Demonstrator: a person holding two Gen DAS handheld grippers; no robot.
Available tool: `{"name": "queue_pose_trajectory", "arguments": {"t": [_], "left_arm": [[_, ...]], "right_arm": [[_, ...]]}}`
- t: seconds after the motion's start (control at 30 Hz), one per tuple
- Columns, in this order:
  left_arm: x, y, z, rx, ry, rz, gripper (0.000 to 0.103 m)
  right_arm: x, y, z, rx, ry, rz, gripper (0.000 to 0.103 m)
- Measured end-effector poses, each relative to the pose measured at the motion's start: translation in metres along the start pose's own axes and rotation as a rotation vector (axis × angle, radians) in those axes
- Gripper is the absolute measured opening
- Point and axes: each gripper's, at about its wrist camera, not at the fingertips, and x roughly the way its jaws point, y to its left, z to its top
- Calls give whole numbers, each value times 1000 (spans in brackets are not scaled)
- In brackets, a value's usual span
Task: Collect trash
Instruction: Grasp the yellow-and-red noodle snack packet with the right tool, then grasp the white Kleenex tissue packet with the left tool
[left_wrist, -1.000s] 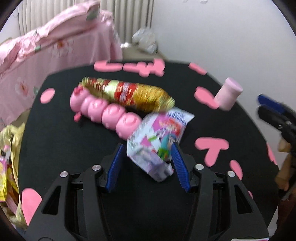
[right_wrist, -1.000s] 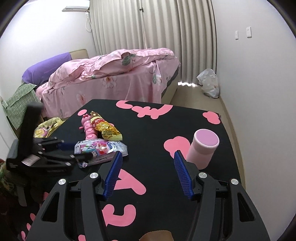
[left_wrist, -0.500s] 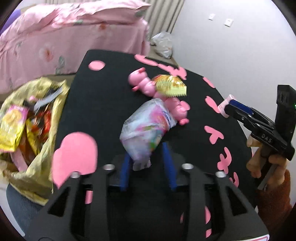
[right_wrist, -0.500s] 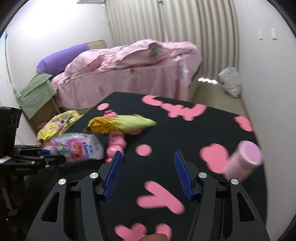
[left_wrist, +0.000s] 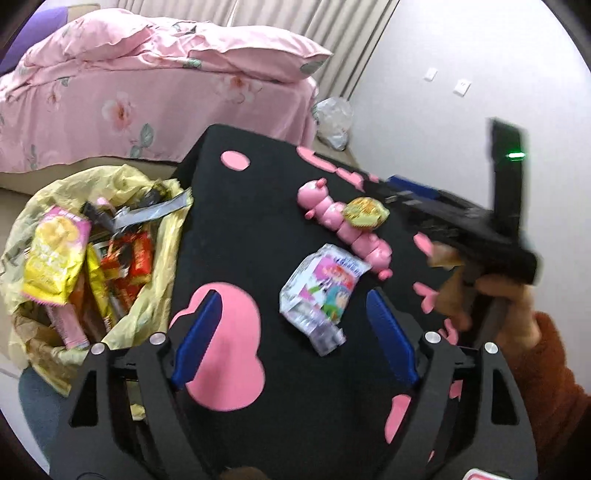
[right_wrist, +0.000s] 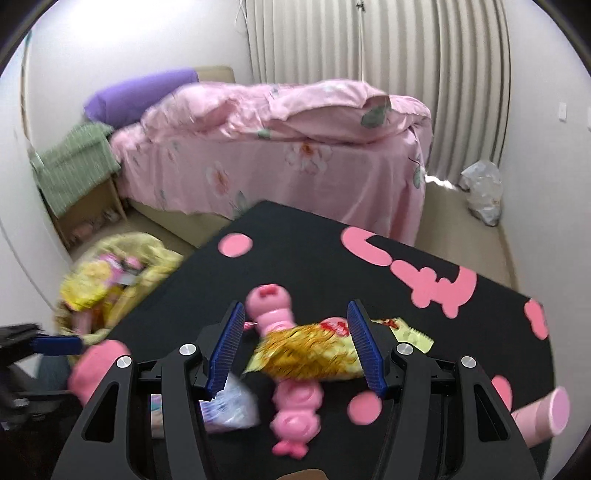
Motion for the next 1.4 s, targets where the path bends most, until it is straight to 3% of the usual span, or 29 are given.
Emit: {"name": "queue_pose_trajectory", "arguments": {"t": [0.13, 0.37, 0.47, 0.63, 0.83, 0.93, 1.07, 1.4], "left_arm": [[6, -3, 1, 27, 37, -24, 77], [27, -20, -2, 112, 66, 19, 77], [29, -27, -3, 139, 51, 20, 77], [24, -28, -1, 135, 26, 27, 77], [19, -24, 1, 125, 22, 56, 76], [19, -26, -1, 144, 24, 70, 76], [23, -28, -2, 145, 31, 59, 76], [18, -36, -1, 202, 40, 14, 75]], "right_arm": [[3, -7, -14, -39, 40, -54, 55], [-22, -45, -66, -76, 135, -229, 55], [-32, -60, -71, -16, 125, -215, 55], [-35, -70, -57, 158, 63, -120, 55], [7, -90, -58, 295, 99, -257, 55], [7, -104, -70, 387, 108, -192, 52], [4, -108, -84, 404, 139, -114, 34], [-47, -94, -111, 342, 120, -68, 30]]}}
